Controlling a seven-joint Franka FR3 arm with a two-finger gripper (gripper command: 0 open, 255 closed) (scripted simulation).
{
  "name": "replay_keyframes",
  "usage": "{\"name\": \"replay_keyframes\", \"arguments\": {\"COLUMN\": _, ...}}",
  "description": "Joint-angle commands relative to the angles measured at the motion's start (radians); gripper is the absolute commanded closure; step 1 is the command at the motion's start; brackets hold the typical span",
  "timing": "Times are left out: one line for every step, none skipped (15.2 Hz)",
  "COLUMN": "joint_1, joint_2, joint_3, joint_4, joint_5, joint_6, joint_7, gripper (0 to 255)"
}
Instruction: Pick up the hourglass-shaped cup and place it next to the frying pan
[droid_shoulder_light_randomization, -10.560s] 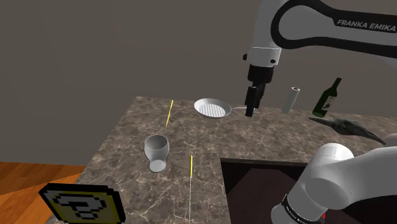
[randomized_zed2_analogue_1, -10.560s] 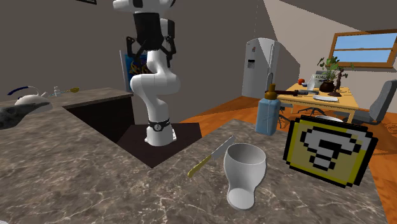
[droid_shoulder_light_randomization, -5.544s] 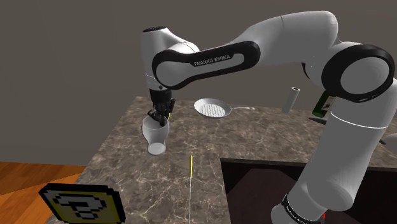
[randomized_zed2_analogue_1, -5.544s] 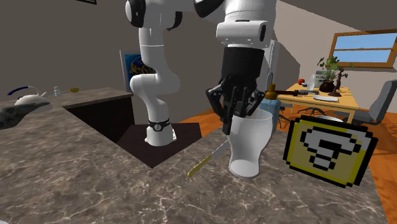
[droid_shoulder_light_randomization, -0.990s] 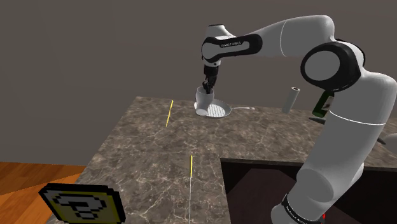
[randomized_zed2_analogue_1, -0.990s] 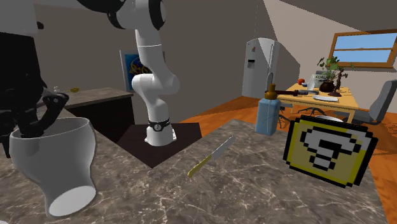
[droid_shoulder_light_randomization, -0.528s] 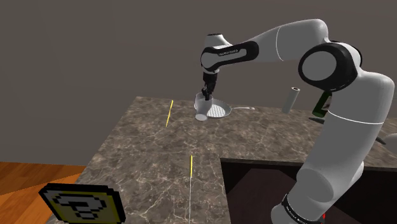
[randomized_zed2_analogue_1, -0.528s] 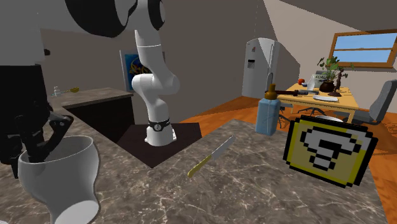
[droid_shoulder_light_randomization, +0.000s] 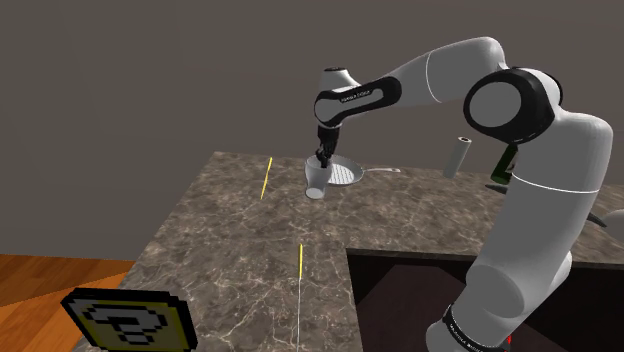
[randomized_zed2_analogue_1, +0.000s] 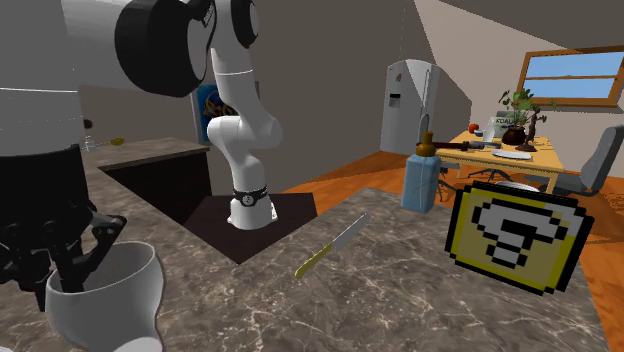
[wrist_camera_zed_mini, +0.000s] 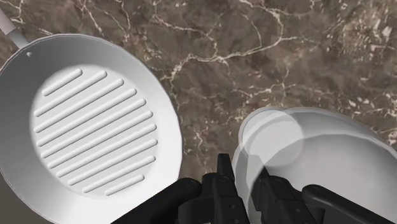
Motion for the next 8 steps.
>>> {"name": "replay_keyframes", "arguments": {"joint_1": 0.000, "joint_2": 0.010, "joint_3": -0.001, "joint_4": -0.014, "joint_5": -0.003, "joint_6": 0.025, "joint_7": 0.003, "gripper": 255}}
{"name": "replay_keyframes", "arguments": {"joint_1": 0.000, "joint_2": 0.015, "joint_3": -0.001, "joint_4": -0.021, "joint_5": -0.005, "joint_6": 0.037, "joint_7": 0.005, "gripper": 255}}
{"name": "replay_keyframes", "arguments": {"joint_1": 0.000, "joint_2": 0.020, "joint_3": -0.002, "joint_4": -0.028, "joint_5": -0.006, "joint_6": 0.049, "joint_7": 0.006, "gripper": 255}}
{"name": "replay_keyframes", "arguments": {"joint_1": 0.000, "joint_2": 0.026, "joint_3": -0.002, "joint_4": -0.035, "joint_5": -0.008, "joint_6": 0.061, "joint_7": 0.008, "gripper": 255}}
{"name": "replay_keyframes", "arguments": {"joint_1": 0.000, "joint_2": 0.030, "joint_3": -0.003, "joint_4": -0.040, "joint_5": -0.009, "joint_6": 0.070, "joint_7": 0.010, "gripper": 255}}
{"name": "replay_keyframes", "arguments": {"joint_1": 0.000, "joint_2": 0.030, "joint_3": -0.003, "joint_4": -0.040, "joint_5": -0.009, "joint_6": 0.070, "joint_7": 0.010, "gripper": 255}}
{"name": "replay_keyframes", "arguments": {"joint_1": 0.000, "joint_2": 0.030, "joint_3": -0.003, "joint_4": -0.040, "joint_5": -0.009, "joint_6": 0.070, "joint_7": 0.010, "gripper": 255}}
{"name": "replay_keyframes", "arguments": {"joint_1": 0.000, "joint_2": 0.030, "joint_3": -0.003, "joint_4": -0.040, "joint_5": -0.009, "joint_6": 0.070, "joint_7": 0.010, "gripper": 255}}
